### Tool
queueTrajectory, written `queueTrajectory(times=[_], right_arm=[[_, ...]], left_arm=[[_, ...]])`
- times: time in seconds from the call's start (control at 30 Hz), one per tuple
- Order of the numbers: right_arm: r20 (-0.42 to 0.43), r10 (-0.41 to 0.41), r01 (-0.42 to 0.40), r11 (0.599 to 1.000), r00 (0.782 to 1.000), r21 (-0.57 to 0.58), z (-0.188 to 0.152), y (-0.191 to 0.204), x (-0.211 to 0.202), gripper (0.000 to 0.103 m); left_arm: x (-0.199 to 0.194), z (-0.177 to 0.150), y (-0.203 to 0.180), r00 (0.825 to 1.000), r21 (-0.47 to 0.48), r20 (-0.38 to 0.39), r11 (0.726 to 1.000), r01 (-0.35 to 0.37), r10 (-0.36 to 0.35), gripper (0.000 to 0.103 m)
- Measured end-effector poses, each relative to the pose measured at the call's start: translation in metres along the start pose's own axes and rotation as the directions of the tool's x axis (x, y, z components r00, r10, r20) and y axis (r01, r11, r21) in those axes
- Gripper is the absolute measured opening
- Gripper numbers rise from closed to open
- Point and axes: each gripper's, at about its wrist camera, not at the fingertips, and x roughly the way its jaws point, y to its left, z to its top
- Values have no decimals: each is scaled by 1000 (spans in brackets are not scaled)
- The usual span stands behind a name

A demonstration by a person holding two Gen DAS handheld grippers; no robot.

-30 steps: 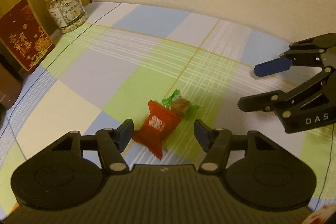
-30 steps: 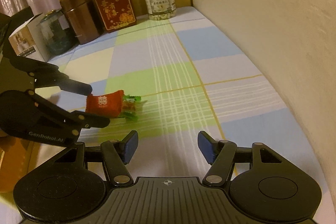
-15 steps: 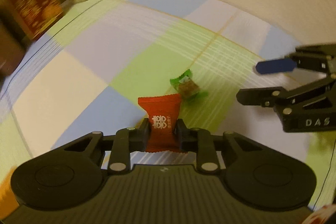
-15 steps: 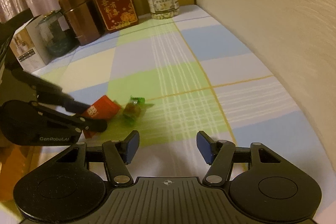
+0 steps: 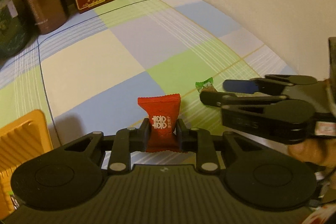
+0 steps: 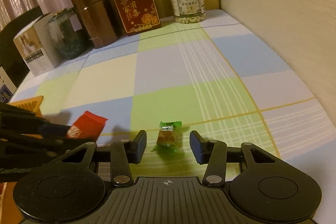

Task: Organize snacks
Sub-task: 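Grasp the small green-wrapped candy with the right gripper while the left holds the red candy, then carry both candies over the orange tray and lower them inside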

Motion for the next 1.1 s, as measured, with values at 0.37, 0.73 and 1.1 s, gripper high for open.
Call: queueTrajectory(times=[0.37,0.73,1.1], right_arm=[[-9,-60,60,996,998,-65,-4,6,4,23],[-13,-22,23,996,1000,91,-13,-1,-65,23],[27,-4,2,996,1000,84,-26,33,-155,23]], left_arm=[[-11,-3,-5,1000,20,12,1000,1,-1,23],[-50,-13,-31,999,22,50,1000,11,-12,23],[-115,-63,-61,994,-74,107,997,37,-29,23]])
